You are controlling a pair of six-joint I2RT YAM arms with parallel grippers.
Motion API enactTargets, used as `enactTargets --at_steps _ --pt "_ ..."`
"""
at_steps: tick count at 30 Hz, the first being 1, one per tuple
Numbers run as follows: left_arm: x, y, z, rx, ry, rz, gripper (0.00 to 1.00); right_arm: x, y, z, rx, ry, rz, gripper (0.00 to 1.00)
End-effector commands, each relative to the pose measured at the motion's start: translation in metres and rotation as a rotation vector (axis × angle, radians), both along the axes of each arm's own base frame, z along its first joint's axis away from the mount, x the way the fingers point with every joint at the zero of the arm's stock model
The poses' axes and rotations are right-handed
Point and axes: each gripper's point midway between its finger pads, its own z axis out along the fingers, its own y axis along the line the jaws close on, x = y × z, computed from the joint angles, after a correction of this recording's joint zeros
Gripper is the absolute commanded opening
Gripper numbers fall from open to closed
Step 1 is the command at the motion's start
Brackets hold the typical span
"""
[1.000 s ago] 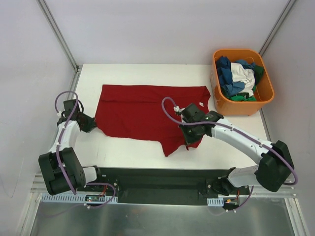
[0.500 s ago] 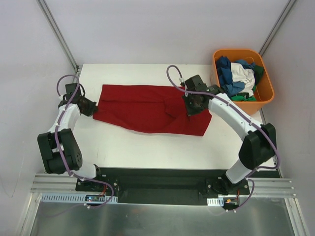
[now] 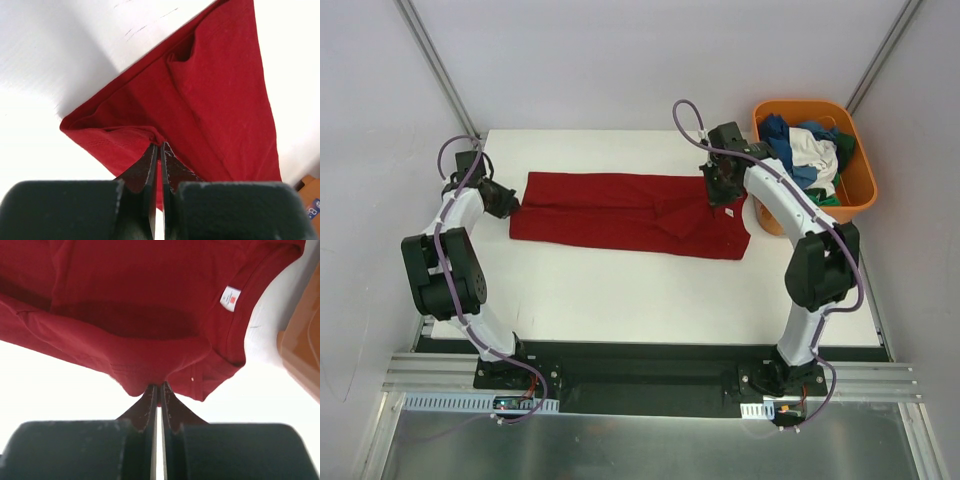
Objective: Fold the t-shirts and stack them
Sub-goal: Fold the tshirt
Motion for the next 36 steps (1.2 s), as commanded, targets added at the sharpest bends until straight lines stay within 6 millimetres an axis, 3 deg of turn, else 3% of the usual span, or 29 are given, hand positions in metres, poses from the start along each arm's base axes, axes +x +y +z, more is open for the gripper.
enactTargets --at_steps 1,5,11,15,16,17,19,20,21,22,23,24,25,26,27,28,30,31,32,35,36 --pt "0.020 0.003 0.008 -0.010 -0.034 0.012 0.00 0.019 -0.006 0.005 -0.014 -0.006 0.029 0.01" --pt "0.025 0.007 0.005 0.000 -0.028 0.023 0.00 0.045 -0.007 0.008 -0.017 -0.038 0.048 0.01" --pt "0.039 0.010 -0.002 0.008 -0.023 0.002 0.00 0.069 -0.003 -0.008 -0.007 -0.015 0.065 0.02" --pt "0.046 0.008 -0.018 -0.012 0.005 -0.007 0.00 0.094 0.011 -0.031 0.041 -0.043 0.059 0.08" --pt "0.047 0.007 -0.019 -0.016 0.007 -0.013 0.05 0.106 0.014 -0.031 0.048 -0.081 0.045 0.11" --pt "0.051 0.008 -0.017 -0.013 0.000 -0.016 0.20 0.113 0.016 -0.041 0.047 -0.080 0.036 0.12" --pt "0.055 0.008 -0.016 -0.010 -0.006 -0.030 0.23 0.131 0.019 -0.035 0.064 -0.129 0.020 0.20" --pt "0.056 0.008 -0.012 -0.009 -0.017 -0.040 0.31 0.136 0.015 -0.041 0.045 -0.129 0.004 0.28" --pt "0.056 0.007 -0.004 -0.008 -0.034 -0.049 0.57 0.139 0.017 -0.036 0.049 -0.139 0.008 0.42" --pt "0.055 0.005 0.002 -0.008 -0.046 -0.054 0.80 0.139 0.017 -0.030 0.052 -0.145 0.014 0.67" --pt "0.054 0.005 0.007 -0.001 -0.056 -0.058 0.99 0.138 0.019 -0.021 0.059 -0.158 0.023 0.78" --pt "0.053 0.003 0.020 0.008 -0.084 -0.065 0.99 0.135 0.017 -0.016 0.061 -0.164 0.021 0.81" --pt "0.049 0.001 0.024 0.008 -0.092 -0.074 0.99 0.123 0.019 -0.025 0.077 -0.130 0.038 0.87" --pt "0.047 -0.002 0.027 0.005 -0.099 -0.084 0.99 0.116 0.020 -0.007 0.098 -0.158 0.040 0.89" --pt "0.044 -0.007 0.038 0.010 -0.123 -0.099 0.99 0.107 0.023 -0.003 0.131 -0.152 0.036 0.93" --pt "0.037 -0.011 0.035 0.006 -0.114 -0.110 0.99 0.101 0.027 -0.003 0.161 -0.157 0.040 0.97" --pt "0.029 -0.018 0.042 0.013 -0.129 -0.128 0.99 0.063 0.035 -0.010 0.234 -0.100 0.055 0.97" --pt "0.022 -0.028 0.035 0.013 -0.112 -0.158 0.99 0.056 0.040 -0.009 0.282 -0.098 0.036 0.97" --pt "0.019 -0.033 0.035 0.011 -0.111 -0.175 0.99 0.033 0.044 -0.019 0.319 -0.052 0.039 0.97" --pt "0.006 -0.053 0.026 0.010 -0.090 -0.239 0.99 0.011 0.058 -0.024 0.375 -0.023 0.027 0.97" --pt "0.003 -0.057 0.024 0.006 -0.086 -0.253 0.99 0.000 0.063 -0.035 0.374 0.010 0.032 0.97"
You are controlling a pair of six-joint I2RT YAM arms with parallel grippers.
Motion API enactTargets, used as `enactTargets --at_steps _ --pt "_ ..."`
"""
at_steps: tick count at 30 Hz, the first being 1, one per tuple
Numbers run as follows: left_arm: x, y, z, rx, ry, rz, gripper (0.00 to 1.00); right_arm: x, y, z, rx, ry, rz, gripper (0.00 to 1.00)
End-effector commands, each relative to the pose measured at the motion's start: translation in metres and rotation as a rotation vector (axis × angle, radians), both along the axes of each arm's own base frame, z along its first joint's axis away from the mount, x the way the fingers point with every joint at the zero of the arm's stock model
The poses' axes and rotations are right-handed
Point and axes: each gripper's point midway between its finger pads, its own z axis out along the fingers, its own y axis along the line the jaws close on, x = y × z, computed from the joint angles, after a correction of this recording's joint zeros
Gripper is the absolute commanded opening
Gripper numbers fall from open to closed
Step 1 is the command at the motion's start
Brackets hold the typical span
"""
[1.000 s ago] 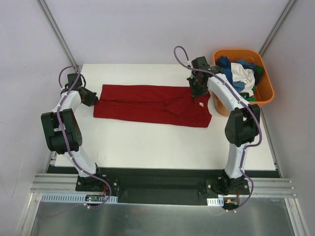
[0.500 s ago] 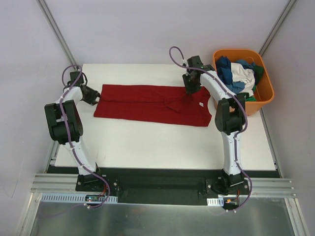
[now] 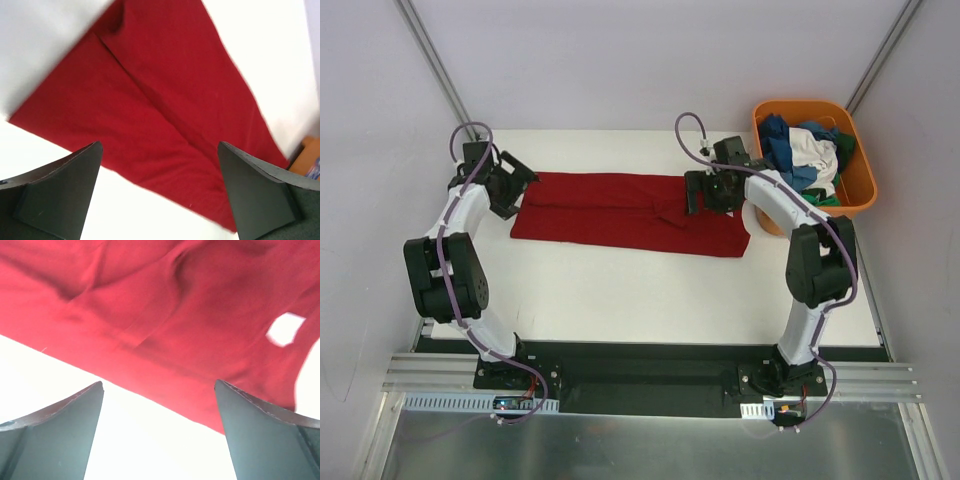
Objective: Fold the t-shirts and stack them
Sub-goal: Fold the tshirt
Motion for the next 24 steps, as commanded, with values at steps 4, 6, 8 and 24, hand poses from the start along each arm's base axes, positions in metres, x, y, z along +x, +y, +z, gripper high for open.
enactTargets --at_steps 4,6,8,24 --pt "-0.030 -0.036 -0.025 -0.014 0.061 -0.137 0.99 -0.016 0.057 -0.001 0.196 0.018 0.011 0.97" --pt "-0.033 -0.037 -0.029 -0.019 0.072 -0.144 0.99 -0.011 0.062 -0.013 0.208 0.044 -0.007 0.97" --pt "-0.037 -0.035 -0.032 -0.011 0.083 -0.136 0.99 -0.003 0.066 -0.018 0.209 0.048 -0.018 0.97" --pt "-0.035 -0.028 -0.031 0.022 0.080 -0.118 0.99 0.080 0.115 -0.010 0.360 -0.094 -0.003 0.97"
